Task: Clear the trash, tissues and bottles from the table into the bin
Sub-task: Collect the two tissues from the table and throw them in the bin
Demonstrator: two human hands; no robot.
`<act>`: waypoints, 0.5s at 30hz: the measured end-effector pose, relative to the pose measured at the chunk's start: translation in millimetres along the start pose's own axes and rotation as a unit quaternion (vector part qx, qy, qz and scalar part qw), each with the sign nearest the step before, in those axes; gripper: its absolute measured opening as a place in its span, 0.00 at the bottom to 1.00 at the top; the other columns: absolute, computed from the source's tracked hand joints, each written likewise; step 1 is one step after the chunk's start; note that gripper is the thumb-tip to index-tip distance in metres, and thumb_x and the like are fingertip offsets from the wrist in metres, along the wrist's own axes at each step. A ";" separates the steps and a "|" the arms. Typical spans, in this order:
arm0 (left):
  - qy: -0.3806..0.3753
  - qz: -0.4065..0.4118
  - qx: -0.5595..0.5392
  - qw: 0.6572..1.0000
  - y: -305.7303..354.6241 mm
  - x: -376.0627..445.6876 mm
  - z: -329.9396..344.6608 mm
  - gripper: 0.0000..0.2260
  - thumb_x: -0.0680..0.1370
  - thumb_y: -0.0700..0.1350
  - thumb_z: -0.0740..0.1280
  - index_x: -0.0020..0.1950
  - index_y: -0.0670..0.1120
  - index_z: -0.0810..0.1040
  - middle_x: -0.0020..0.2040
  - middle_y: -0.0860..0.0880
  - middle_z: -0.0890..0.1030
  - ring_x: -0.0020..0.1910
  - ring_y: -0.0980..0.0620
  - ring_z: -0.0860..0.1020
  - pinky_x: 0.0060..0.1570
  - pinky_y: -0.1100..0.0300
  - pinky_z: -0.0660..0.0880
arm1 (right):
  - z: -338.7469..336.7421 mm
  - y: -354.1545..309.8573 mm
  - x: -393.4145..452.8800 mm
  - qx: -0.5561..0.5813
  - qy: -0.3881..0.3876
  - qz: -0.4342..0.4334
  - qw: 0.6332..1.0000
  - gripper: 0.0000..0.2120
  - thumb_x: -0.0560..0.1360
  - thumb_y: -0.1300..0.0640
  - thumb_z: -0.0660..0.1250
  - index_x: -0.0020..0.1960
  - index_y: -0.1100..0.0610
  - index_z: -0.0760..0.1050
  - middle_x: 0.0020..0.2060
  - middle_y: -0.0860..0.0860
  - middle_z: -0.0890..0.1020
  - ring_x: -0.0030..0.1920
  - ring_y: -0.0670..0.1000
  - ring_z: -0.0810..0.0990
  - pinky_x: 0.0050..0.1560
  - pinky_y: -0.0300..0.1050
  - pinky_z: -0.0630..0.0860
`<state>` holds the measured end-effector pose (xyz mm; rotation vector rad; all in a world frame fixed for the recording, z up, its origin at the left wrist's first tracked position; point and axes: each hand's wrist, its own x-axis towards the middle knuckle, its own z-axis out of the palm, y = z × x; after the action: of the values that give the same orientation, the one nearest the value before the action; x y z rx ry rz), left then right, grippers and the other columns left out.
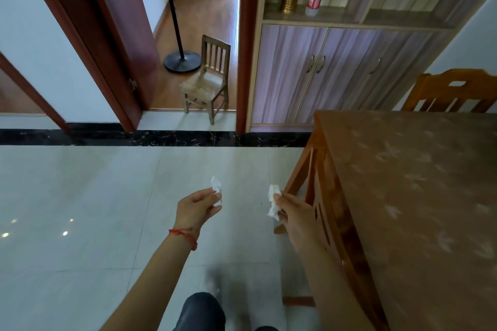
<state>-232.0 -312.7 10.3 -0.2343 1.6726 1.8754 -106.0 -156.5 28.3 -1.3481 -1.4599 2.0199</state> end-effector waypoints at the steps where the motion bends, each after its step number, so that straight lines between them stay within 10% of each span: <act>1: -0.002 -0.001 0.000 1.000 5.7 12.7 3.8 0.07 0.70 0.34 0.70 0.47 0.38 0.81 0.46 0.40 0.81 0.42 0.48 0.79 0.33 0.68 0.79 | 5.5 -3.2 12.4 0.007 0.009 -0.003 1.000 0.04 0.72 0.61 0.69 0.39 0.55 0.76 0.35 0.47 0.78 0.36 0.47 0.78 0.28 0.31 0.75; 15: -0.040 -0.031 -0.003 0.999 120.5 229.0 44.8 0.04 0.70 0.34 0.70 0.42 0.42 0.81 0.47 0.41 0.81 0.45 0.47 0.80 0.33 0.66 0.79 | 120.2 -91.4 192.2 0.065 0.061 0.015 0.996 0.04 0.71 0.64 0.69 0.46 0.61 0.78 0.39 0.51 0.80 0.41 0.49 0.79 0.39 0.38 0.75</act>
<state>-468.8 -199.4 3.3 -0.2074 1.5883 1.8213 -326.6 -52.1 14.5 -1.4196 -1.2395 1.9754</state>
